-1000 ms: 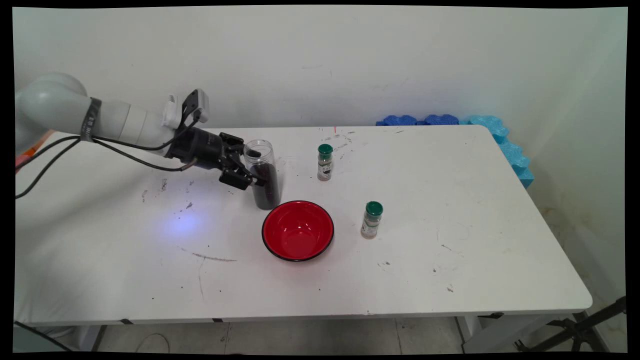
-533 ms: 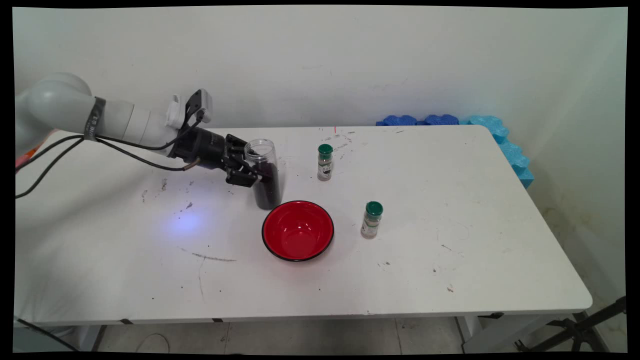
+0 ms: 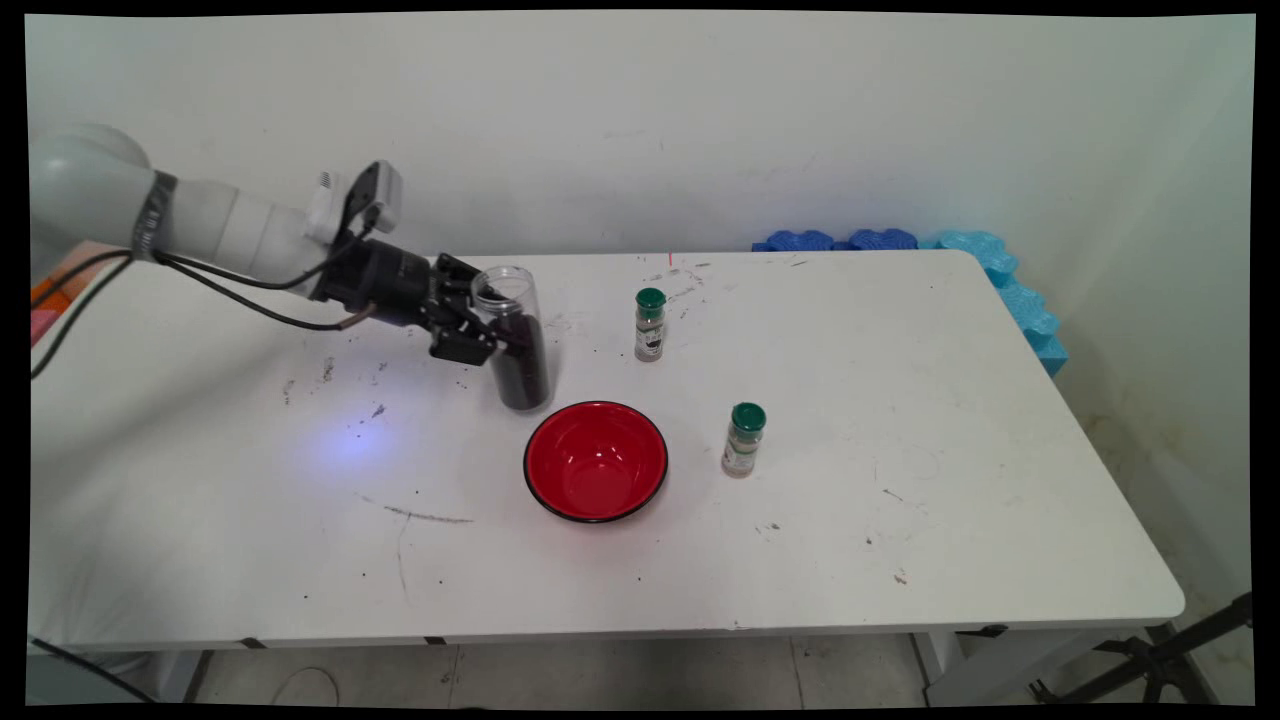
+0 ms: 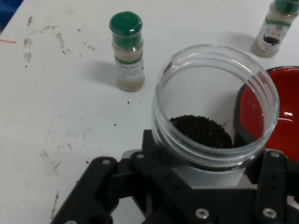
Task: Pour the black seasoning powder in the red bowl
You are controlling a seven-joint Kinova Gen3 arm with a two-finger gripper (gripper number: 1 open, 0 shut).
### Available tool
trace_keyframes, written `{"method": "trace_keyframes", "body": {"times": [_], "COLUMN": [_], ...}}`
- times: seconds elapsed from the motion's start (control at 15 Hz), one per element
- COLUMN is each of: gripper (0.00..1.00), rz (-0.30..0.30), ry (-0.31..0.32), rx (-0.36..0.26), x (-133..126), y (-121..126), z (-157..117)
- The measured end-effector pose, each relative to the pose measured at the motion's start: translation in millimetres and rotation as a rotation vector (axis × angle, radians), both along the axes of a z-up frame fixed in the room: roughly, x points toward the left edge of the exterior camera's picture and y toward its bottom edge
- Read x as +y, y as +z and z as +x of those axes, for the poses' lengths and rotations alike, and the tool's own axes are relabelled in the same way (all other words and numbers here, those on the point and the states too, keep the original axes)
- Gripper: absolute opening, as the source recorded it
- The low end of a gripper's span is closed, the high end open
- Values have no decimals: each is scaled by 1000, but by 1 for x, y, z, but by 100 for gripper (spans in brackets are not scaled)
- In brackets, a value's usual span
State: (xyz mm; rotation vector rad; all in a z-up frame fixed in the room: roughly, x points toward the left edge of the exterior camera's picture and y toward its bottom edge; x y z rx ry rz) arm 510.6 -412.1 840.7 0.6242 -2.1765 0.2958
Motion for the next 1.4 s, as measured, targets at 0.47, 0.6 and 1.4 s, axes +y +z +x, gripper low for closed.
{"method": "trace_keyframes", "body": {"times": [0.47,0.6,1.4], "gripper": [0,0,0], "rz": [-34,-36,24], "ry": [-40,-48,-102], "rx": [-1,2,57], "x": [34,46,123], "y": [37,49,114], "z": [29,37,38]}}
